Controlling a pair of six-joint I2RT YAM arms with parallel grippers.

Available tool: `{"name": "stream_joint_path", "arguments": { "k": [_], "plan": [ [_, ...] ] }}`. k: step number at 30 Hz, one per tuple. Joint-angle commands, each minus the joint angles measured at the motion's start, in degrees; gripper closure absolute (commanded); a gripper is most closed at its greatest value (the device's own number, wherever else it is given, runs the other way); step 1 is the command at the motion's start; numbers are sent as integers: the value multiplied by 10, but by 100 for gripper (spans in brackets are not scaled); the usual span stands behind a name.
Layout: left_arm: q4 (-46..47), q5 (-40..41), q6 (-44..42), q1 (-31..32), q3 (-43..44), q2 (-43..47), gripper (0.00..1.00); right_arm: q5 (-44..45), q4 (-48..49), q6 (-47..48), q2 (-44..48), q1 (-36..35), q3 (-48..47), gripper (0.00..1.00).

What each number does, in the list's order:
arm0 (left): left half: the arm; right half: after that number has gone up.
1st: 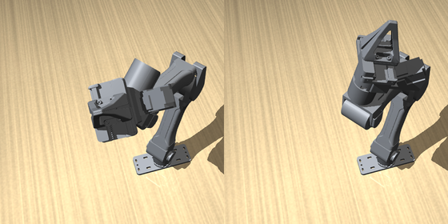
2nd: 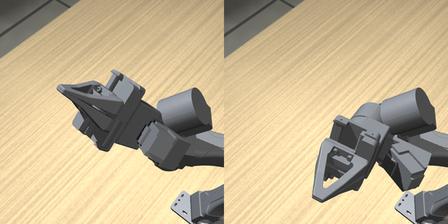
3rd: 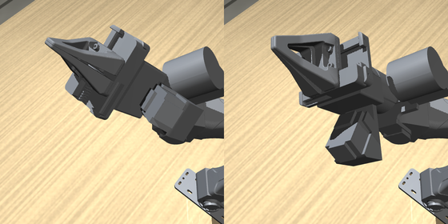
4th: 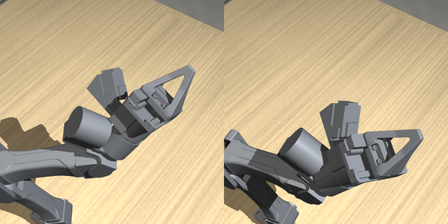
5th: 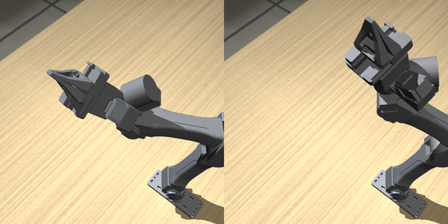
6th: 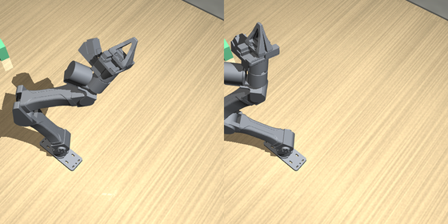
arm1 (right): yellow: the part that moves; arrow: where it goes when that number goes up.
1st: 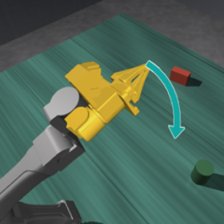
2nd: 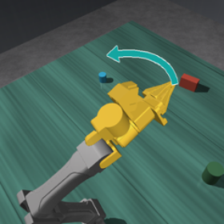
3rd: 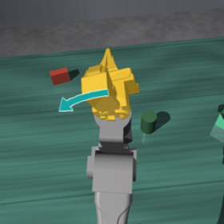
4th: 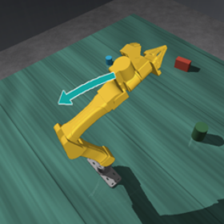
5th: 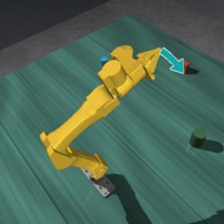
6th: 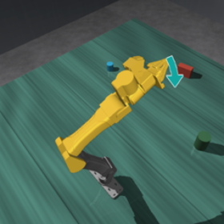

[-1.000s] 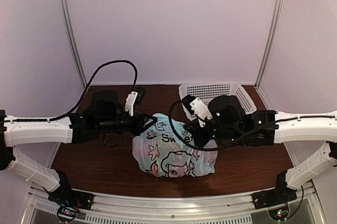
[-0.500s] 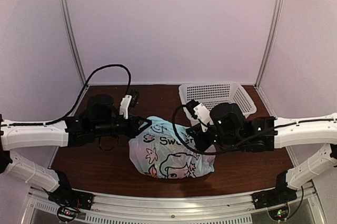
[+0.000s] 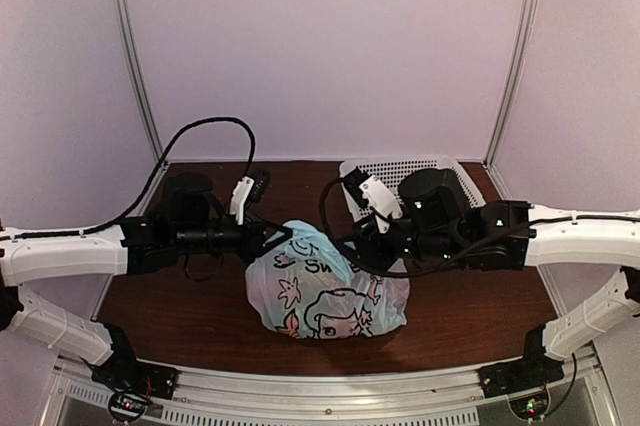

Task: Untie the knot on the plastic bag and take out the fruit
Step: Untie the bag handles from the takeout bag.

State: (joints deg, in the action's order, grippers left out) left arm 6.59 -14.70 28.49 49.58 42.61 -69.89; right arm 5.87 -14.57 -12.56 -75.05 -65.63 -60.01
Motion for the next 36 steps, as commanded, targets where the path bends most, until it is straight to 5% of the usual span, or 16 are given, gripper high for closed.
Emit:
{"name": "stream_joint_path", "arguments": {
  "k": [1,14,20,31,36],
  "plan": [
    [3,-25,-35,-3,26,-8,100,-12,-45,28,-35,-1,-53,53],
    [7,-18,-28,-3,29,-25,100,-41,-74,48,-88,-4,-93,58],
    [10,-11,-23,-3,29,-27,100,-16,-71,40,-83,-3,-81,72],
    [9,1,-14,-3,24,-21,100,-20,-61,35,-82,-3,-62,82],
    [6,12,-11,-3,22,-16,100,-14,-56,29,-72,-3,-55,96]
  ]
}}
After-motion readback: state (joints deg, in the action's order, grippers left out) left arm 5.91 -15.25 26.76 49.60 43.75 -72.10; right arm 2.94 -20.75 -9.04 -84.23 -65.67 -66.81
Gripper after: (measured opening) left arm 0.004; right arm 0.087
